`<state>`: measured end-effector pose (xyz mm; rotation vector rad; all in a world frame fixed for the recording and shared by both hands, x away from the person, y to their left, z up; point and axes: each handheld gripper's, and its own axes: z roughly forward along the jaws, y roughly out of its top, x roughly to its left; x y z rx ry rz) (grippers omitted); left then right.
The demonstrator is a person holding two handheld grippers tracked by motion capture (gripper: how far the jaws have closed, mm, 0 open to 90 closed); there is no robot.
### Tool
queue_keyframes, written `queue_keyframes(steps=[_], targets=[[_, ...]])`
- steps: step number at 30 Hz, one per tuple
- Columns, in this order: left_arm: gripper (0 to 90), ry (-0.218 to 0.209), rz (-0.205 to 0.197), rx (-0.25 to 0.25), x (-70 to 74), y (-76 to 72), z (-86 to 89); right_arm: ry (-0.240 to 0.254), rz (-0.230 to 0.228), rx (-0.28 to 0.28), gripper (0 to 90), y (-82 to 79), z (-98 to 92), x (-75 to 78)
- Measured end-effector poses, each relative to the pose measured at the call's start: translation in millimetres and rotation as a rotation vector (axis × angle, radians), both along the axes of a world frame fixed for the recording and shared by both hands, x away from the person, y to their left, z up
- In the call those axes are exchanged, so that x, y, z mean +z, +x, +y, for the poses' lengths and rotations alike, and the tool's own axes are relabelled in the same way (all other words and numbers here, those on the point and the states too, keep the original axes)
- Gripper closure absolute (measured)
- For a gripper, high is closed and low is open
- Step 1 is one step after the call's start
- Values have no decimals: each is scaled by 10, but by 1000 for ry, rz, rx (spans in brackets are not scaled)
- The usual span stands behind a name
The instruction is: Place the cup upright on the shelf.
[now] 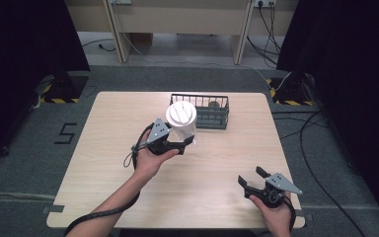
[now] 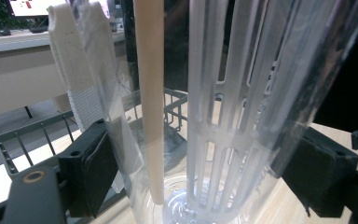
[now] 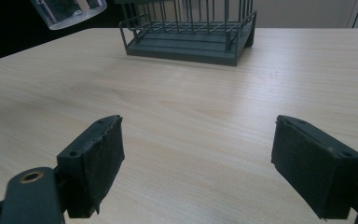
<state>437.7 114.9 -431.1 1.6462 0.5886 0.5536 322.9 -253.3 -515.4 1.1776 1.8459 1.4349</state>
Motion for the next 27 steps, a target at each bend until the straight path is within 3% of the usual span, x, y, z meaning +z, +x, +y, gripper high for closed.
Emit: queue_keyframes(steps=[27], targets=[[179, 43, 9, 51, 170, 331, -37, 0, -4, -2, 175, -1, -7, 0]])
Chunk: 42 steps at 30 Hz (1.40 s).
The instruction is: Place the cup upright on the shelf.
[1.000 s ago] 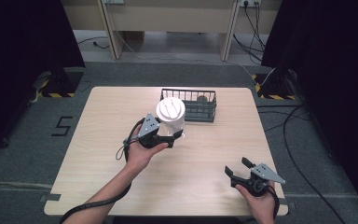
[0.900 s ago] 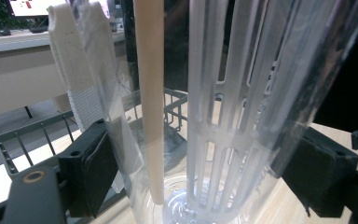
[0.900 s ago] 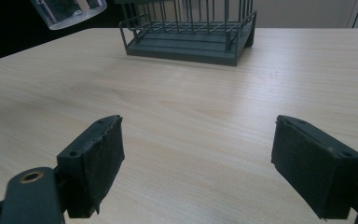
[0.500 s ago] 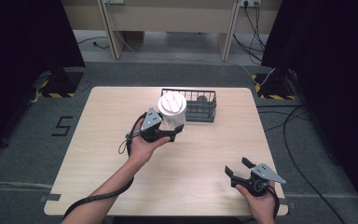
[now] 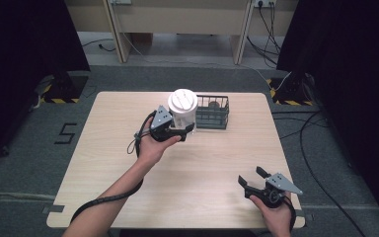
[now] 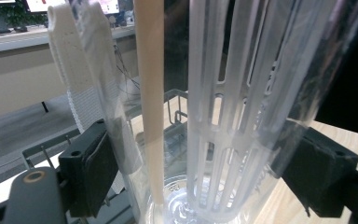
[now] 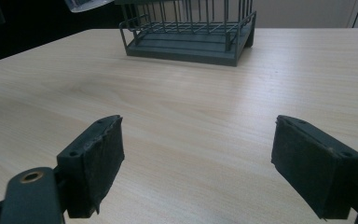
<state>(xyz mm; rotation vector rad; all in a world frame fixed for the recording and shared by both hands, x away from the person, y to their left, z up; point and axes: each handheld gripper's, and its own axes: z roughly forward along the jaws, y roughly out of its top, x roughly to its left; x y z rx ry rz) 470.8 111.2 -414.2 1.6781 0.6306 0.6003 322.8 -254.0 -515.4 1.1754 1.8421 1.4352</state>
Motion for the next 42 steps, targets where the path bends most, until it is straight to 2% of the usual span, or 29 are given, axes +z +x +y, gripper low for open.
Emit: queue_keyframes(steps=[14, 31, 42], targets=[[179, 26, 8, 32, 53, 272, -52, 14, 9, -2, 174, -5, -5, 0], [179, 23, 0, 47, 223, 509, -138, 18, 9, -4, 174, -5, -10, -1], [179, 22, 14, 76, 293, 712, -192, 30, 10, -5, 174, -7, -17, -2]])
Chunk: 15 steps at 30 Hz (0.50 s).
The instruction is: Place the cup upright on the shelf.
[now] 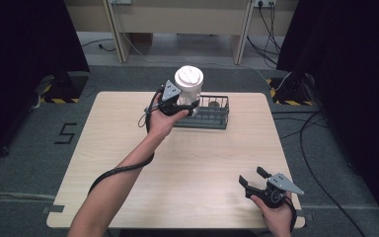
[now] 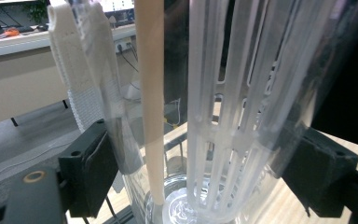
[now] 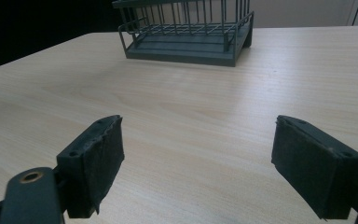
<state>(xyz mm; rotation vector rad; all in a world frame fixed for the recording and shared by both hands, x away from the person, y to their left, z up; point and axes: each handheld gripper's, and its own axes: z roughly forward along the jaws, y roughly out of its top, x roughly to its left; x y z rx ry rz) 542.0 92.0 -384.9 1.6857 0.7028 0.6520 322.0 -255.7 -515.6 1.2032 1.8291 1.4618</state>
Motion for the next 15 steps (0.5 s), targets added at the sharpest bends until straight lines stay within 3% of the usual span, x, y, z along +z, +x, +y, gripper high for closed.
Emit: queue_keyframes(steps=[15], targets=[[178, 0, 18, 27, 38, 230, -95, 12, 3, -7, 174, 2, -21, -2]])
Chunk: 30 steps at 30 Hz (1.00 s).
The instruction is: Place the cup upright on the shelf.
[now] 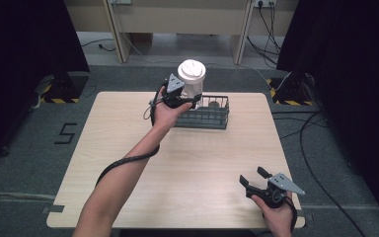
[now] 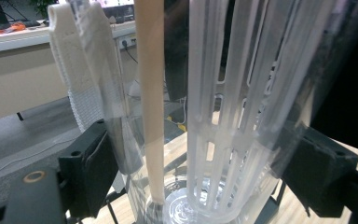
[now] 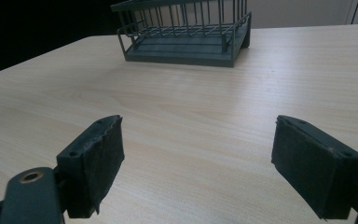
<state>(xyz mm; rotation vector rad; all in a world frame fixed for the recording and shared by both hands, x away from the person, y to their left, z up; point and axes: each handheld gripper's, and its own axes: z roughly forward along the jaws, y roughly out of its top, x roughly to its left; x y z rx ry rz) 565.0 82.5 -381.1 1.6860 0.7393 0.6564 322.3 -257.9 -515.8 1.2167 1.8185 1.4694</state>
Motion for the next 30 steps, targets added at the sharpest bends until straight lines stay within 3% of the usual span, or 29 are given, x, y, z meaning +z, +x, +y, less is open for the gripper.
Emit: queue_keyframes(steps=[12, 20, 30], targets=[[178, 20, 32, 35, -113, 165, -108, -3, -5, 3, 175, -8, 4, 1], [178, -2, 64, 58, -233, 226, -177, -17, -12, 6, 175, -9, 8, 1], [178, 4, 64, 62, -233, 281, -259, -12, -6, 13, 175, -15, 14, 1]])
